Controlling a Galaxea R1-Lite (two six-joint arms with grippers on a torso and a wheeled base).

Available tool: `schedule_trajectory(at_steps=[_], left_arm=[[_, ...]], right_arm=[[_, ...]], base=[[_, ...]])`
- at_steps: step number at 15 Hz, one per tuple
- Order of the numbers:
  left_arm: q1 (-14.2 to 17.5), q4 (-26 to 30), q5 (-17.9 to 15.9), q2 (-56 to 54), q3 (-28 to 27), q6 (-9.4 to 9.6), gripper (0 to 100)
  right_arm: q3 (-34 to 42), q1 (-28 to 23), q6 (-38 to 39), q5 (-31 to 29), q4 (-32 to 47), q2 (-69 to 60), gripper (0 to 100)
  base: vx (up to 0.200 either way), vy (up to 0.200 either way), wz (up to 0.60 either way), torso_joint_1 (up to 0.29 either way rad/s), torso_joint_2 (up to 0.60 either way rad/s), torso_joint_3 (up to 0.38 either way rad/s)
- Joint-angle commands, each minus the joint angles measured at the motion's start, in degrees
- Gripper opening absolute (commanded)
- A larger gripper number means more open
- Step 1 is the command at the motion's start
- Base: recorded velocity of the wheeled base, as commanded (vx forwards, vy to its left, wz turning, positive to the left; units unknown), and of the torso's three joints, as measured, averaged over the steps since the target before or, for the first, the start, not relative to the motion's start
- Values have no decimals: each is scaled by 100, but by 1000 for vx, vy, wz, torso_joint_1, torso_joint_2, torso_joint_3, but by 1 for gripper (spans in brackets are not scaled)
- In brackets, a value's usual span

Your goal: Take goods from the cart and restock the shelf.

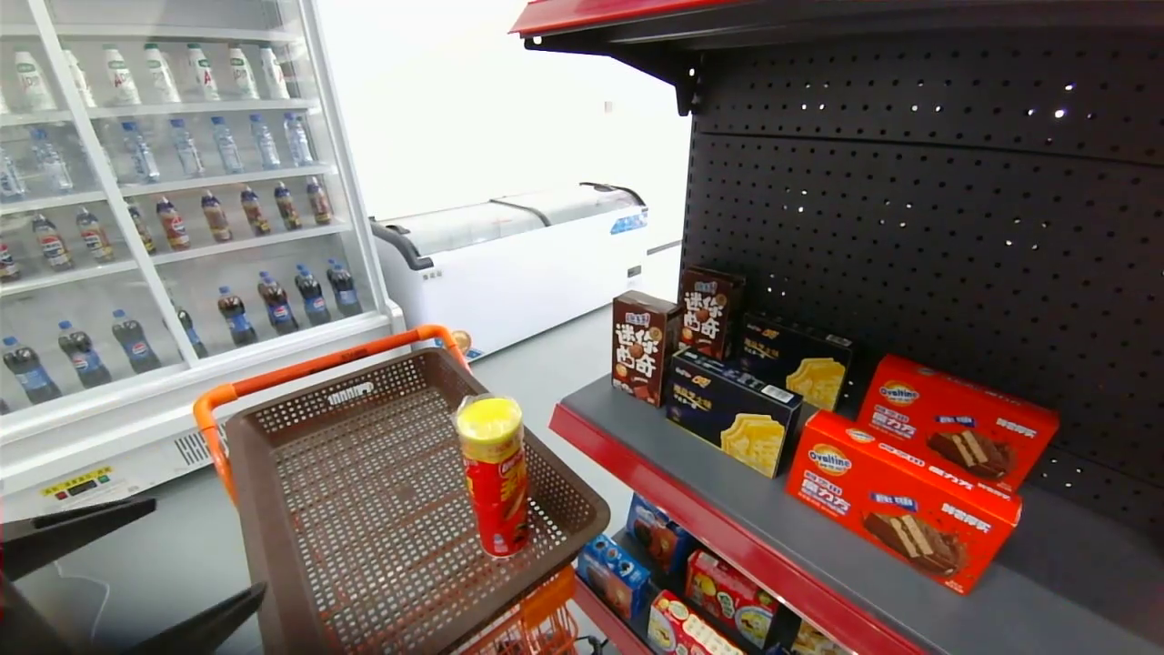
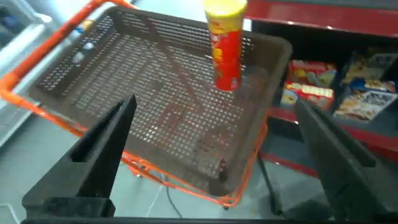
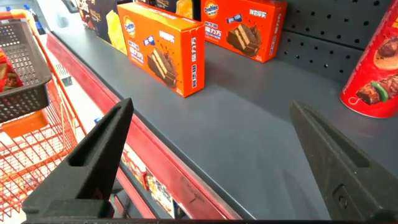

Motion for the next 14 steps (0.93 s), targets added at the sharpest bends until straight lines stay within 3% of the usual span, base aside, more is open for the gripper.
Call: schedule_trajectory(at_steps=[1, 5, 9, 14], left_arm=[[-107, -333, -105, 900, 151, 21, 100], [-72, -1405, -70, 2060, 159, 30, 100], [-115, -2785, -527, 3308, 133, 30, 100], [-80, -3286, -527, 4442, -104, 21, 100]], right_arm=[[0, -5, 0, 2, 2, -2, 100], [0, 4, 0, 2, 2, -2, 100], [0, 4, 0, 2, 2, -2, 100], [0, 4, 0, 2, 2, -2, 100]], base=[[0, 0, 0, 0, 0, 0], [0, 0, 0, 0, 0, 0], [0, 0, 0, 0, 0, 0], [0, 0, 0, 0, 0, 0]])
